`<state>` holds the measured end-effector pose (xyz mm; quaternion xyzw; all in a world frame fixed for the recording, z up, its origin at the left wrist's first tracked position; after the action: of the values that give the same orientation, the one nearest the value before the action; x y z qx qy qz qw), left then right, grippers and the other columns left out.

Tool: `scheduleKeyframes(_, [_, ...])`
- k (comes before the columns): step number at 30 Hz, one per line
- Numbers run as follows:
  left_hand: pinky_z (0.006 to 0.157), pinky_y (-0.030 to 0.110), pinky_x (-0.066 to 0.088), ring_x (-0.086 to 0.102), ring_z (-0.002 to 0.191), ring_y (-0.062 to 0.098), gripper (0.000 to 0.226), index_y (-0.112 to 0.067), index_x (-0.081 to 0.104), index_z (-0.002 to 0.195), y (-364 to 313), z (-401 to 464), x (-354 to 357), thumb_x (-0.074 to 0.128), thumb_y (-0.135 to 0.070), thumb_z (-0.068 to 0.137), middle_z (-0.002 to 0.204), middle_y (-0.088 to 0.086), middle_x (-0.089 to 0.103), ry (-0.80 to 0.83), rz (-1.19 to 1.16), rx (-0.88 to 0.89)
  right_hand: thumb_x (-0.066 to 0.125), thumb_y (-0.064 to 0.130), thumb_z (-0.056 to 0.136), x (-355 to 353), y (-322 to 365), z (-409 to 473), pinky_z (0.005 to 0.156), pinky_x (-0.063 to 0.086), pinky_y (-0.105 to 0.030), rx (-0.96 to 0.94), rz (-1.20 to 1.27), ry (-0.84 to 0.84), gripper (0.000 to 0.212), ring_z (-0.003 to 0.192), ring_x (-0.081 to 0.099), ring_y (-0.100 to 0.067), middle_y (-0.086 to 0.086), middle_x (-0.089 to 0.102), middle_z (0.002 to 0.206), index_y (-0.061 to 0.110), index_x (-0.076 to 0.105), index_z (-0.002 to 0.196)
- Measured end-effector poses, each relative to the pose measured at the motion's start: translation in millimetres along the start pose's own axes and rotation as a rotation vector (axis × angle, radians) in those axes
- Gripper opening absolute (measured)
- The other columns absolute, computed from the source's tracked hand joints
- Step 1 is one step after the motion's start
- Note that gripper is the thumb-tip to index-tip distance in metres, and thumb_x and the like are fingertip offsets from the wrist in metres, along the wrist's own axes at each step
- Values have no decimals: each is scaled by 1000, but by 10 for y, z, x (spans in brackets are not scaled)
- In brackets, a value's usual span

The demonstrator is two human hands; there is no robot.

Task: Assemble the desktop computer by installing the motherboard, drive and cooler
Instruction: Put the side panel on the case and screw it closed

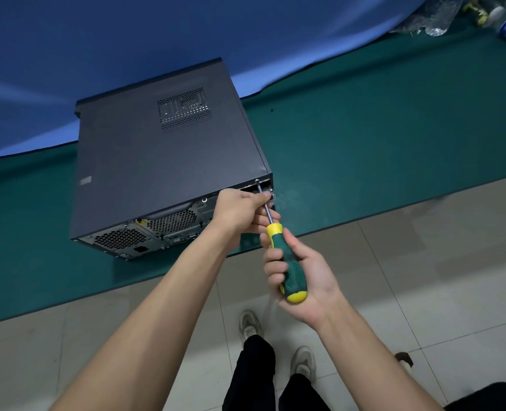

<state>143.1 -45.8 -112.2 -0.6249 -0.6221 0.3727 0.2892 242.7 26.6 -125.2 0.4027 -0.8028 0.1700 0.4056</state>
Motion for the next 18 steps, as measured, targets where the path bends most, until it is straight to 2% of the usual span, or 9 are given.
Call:
scheduleKeyframes(3, [40, 23, 50, 61, 40, 16, 24, 2, 58, 74, -10, -5, -26, 56, -12, 93, 51, 9, 65, -22, 50, 22, 65, 31, 85, -176, 67, -12, 39, 45, -20, -122, -465, -214, 20, 47, 61, -16, -2, 63, 66, 11, 66, 87])
scheduleKeyframes(5, [41, 24, 51, 62, 42, 18, 24, 2, 59, 74, 14, -9, -23, 56, -12, 94, 53, 11, 66, -28, 52, 25, 69, 22, 84, -272, 213, -77, 38, 42, -20, -290, -699, -396, 13, 43, 56, -13, -1, 59, 66, 13, 61, 82])
scheduleKeyframes(7, [40, 23, 50, 61, 41, 17, 24, 0, 59, 72, 34, -6, -24, 57, -13, 93, 52, 10, 65, -41, 26, 18, 67, 21, 86, -281, 227, -101, 35, 35, -18, -329, -610, -399, 14, 37, 46, -11, 0, 52, 60, 12, 62, 76])
scheduleKeyframes(10, [40, 22, 49, 60, 40, 16, 24, -1, 60, 72, 15, 18, -49, 61, -14, 91, 51, 9, 65, -58, 7, 23, 65, 27, 78, -116, -17, -66, 28, 26, -16, -54, -108, -160, 21, 33, 37, -8, 2, 47, 54, 7, 69, 73])
scheduleKeyframes(11, [41, 23, 50, 60, 40, 16, 24, 0, 60, 72, 7, 22, -54, 61, -15, 91, 52, 9, 65, -57, 11, 26, 65, 29, 75, -65, -36, -91, 27, 27, -16, -16, -44, -115, 24, 33, 37, -8, 2, 47, 54, 6, 71, 73])
scheduleKeyframes(13, [42, 25, 52, 60, 40, 17, 23, 0, 60, 72, 8, 29, -57, 62, -14, 90, 52, 10, 65, -57, 21, 21, 65, 32, 78, -127, 2, -102, 31, 32, -16, -44, -178, -169, 26, 36, 45, -10, 0, 52, 56, 7, 72, 75])
scheduleKeyframes(16, [45, 27, 54, 61, 42, 19, 24, -1, 60, 71, 38, 30, -45, 62, -14, 90, 53, 10, 66, -64, 18, 10, 66, 33, 87, -307, 220, -110, 38, 38, -17, -238, -649, -440, 24, 40, 53, -13, 0, 57, 60, 12, 62, 76])
scheduleKeyframes(18, [43, 25, 52, 60, 41, 17, 23, -2, 60, 70, 59, 27, -46, 62, -14, 90, 53, 9, 65, -83, -14, 8, 62, 32, 90, -307, 263, -106, 35, 33, -16, -290, -601, -442, 26, 37, 47, -12, -1, 53, 59, 11, 62, 73])
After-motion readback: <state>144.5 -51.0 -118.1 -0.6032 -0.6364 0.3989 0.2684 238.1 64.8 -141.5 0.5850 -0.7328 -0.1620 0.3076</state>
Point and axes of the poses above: each hand's wrist, its own z-axis towards the middle knuckle, its own x-axis out of the palm, y = z × x, the point moved 9 cm from there along z, towards the middle knuckle
